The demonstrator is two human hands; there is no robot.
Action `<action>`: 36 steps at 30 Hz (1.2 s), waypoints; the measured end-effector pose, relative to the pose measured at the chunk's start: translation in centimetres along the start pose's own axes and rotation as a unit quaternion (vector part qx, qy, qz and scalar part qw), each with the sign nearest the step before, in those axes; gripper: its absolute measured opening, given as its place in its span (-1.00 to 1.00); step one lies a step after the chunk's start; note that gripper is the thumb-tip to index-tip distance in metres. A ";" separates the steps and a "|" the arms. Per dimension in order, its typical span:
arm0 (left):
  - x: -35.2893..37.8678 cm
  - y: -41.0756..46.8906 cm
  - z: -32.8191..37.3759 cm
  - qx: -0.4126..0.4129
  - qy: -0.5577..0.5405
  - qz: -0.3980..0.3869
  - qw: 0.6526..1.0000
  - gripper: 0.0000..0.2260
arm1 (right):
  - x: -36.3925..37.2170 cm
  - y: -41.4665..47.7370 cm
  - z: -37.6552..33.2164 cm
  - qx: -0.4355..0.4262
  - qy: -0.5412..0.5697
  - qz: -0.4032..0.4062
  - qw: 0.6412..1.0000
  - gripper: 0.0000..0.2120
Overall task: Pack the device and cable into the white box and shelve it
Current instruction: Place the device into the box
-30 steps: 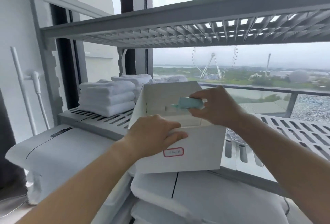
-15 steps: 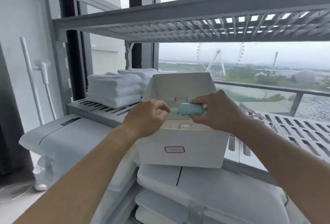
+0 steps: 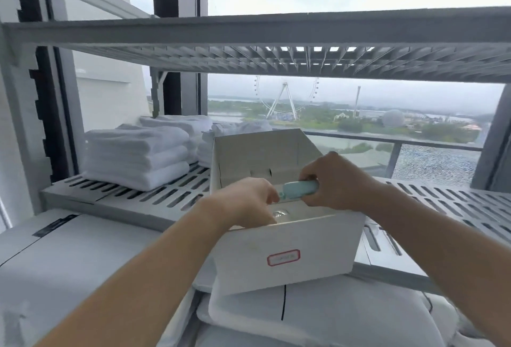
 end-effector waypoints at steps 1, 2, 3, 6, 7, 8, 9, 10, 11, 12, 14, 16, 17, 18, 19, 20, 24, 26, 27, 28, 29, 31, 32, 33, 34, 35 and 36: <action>0.0 0.4 -0.1 -0.002 0.012 0.011 1.000 -0.58 | 0.1 0.3 -0.1 0.002 -0.006 -0.008 1.000 -0.89; 0.1 0.7 -0.2 -0.007 0.024 0.022 0.999 -0.60 | 0.2 0.6 -0.1 0.003 -0.013 -0.017 1.000 -0.88; 0.1 0.9 -0.4 -0.014 0.038 0.031 0.999 -0.61 | 0.3 0.9 -0.2 0.004 -0.020 -0.025 0.999 -0.87; -0.4 1.4 -0.4 -0.009 0.065 0.070 0.995 -0.62 | 0.7 1.5 -0.4 0.010 -0.018 -0.048 0.999 -0.86; -0.7 1.5 -0.4 -0.001 0.061 0.091 0.994 -0.62 | 0.8 1.7 -0.4 0.012 -0.019 -0.055 0.998 -0.86; -1.1 1.6 -0.4 0.006 0.057 0.111 0.992 -0.63 | 0.8 1.9 -0.4 0.012 -0.023 -0.058 0.998 -0.85; -1.4 1.7 -0.5 0.009 0.055 0.130 0.990 -0.63 | 0.7 2.2 -0.3 0.012 -0.029 -0.058 0.998 -0.85; -1.6 1.7 -0.6 0.010 0.055 0.146 0.988 -0.64 | 0.6 2.5 -0.4 0.012 -0.034 -0.054 0.998 -0.86; -1.6 1.6 -0.8 0.009 0.055 0.156 0.986 -0.63 | 0.5 2.8 -0.5 0.013 -0.039 -0.048 0.998 -0.88; -1.5 1.4 -1.0 0.008 0.053 0.160 0.986 -0.63 | 0.3 3.2 -0.7 0.014 -0.042 -0.042 0.998 -0.88; -0.6 0.9 -1.3 0.011 0.046 0.150 0.987 -0.60 | 0.5 3.7 -1.1 0.018 -0.038 -0.033 0.999 -0.87; 0.7 0.2 -1.3 0.015 0.052 0.131 0.990 -0.60 | 1.0 3.7 -1.6 0.016 -0.029 -0.037 0.999 -0.87; 1.3 -0.1 -1.4 0.017 0.057 0.121 0.991 -0.61 | 1.3 3.5 -1.7 0.015 -0.030 -0.042 0.999 -0.86; 1.9 -0.3 -1.5 0.019 0.058 0.112 0.992 -0.62 | 1.6 3.2 -1.8 0.014 -0.035 -0.045 0.998 -0.85; 2.3 -0.4 -1.6 0.019 0.055 0.103 0.993 -0.63 | 1.9 2.8 -1.8 0.016 -0.041 -0.045 0.998 -0.84; 2.7 -0.5 -1.7 0.018 0.051 0.095 0.994 -0.63 | 2.2 2.4 -1.8 0.019 -0.050 -0.041 0.998 -0.82; 2.5 0.0 -2.0 0.018 0.058 0.073 0.995 -0.60 | 3.2 0.8 -1.6 0.025 -0.082 -0.052 0.995 -0.81; 1.8 0.6 -2.4 0.012 0.066 0.063 0.996 -0.59 | 3.5 0.5 -1.8 0.024 -0.087 -0.063 0.994 -0.83; 1.5 0.8 -2.7 0.010 0.072 0.054 0.996 -0.59 | 3.6 0.4 -1.9 0.023 -0.092 -0.068 0.993 -0.84; 1.4 1.0 -2.9 0.009 0.081 0.042 0.996 -0.60 | 3.9 0.4 -2.0 0.020 -0.101 -0.076 0.992 -0.85; 1.6 1.1 -3.1 0.010 0.091 0.028 0.995 -0.60 | 4.2 0.3 -2.1 0.019 -0.116 -0.089 0.989 -0.86; 2.2 1.1 -3.3 0.014 0.099 0.004 0.995 -0.55 | 4.8 0.0 -2.2 0.022 -0.149 -0.118 0.981 -0.87; 2.5 1.1 -3.3 0.016 0.096 -0.005 0.995 -0.54 | 5.1 -0.1 -2.3 0.025 -0.166 -0.136 0.976 -0.86; 2.6 1.1 -3.3 0.020 0.093 -0.009 0.995 -0.54 | 5.3 -0.1 -2.2 0.027 -0.178 -0.158 0.971 -0.82; 2.7 1.2 -3.2 0.025 0.092 -0.010 0.995 -0.56 | 5.5 -0.2 -2.2 0.031 -0.184 -0.182 0.965 -0.78; 2.6 1.2 -3.1 0.031 0.090 -0.011 0.995 -0.56 | 5.6 -0.3 -2.1 0.033 -0.190 -0.209 0.959 -0.72; 2.6 1.3 -3.1 0.037 0.085 -0.015 0.996 -0.54 | 5.8 -0.4 -2.0 0.030 -0.203 -0.241 0.949 -0.68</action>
Point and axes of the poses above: each hand's wrist, its own y-axis towards the middle knuckle, its own x-axis out of the palm, z = x × y, the point moved 4 cm from there along y, towards the middle knuckle
